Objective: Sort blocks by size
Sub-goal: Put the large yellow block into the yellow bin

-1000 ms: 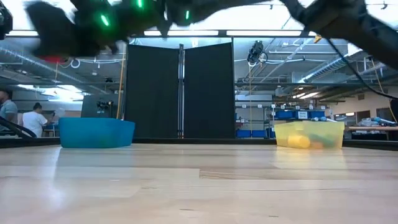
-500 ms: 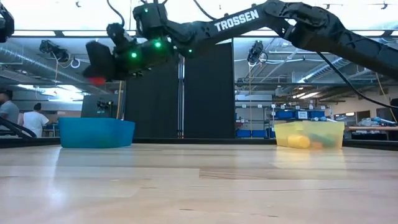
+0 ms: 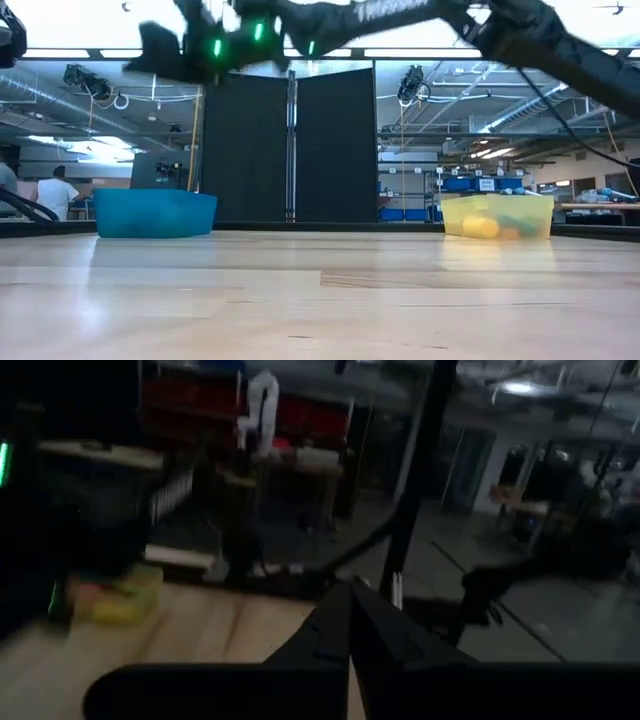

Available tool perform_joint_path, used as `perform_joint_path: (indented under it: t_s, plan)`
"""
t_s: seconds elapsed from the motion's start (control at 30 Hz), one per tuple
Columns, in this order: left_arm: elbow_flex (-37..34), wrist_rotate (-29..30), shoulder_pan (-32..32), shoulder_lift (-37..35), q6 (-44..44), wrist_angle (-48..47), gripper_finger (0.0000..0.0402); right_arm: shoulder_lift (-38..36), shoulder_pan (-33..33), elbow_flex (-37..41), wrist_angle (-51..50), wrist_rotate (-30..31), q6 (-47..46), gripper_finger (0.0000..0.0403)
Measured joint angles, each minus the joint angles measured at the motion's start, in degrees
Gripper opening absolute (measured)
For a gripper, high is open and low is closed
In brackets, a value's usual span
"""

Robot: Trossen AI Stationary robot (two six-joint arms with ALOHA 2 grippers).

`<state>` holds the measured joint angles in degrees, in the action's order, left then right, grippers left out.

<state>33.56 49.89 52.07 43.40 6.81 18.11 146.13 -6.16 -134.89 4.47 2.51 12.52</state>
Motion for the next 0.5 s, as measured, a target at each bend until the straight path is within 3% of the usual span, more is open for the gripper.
perform_joint_path:
  t_s: [0.13,0.27,0.37,0.5]
  plan:
    - [0.0,1.26,2.24,0.04,5.44,-5.88,0.0013,-5.61,2.55,0.27,-3.38,3.57,5.23,0.032]
    - [0.0,4.09,5.01,0.08,8.58,-9.52,0.0013,-11.09,4.09,6.97,-3.76,8.03,7.64,0.0269]
    - [0.0,6.6,6.72,0.13,11.83,-13.01,0.0013,-16.89,4.16,17.59,-1.15,9.17,6.77,0.0228]
    - [0.0,7.82,7.77,0.72,19.3,-18.61,0.0013,-28.54,5.11,39.42,11.51,12.12,4.24,0.0186]
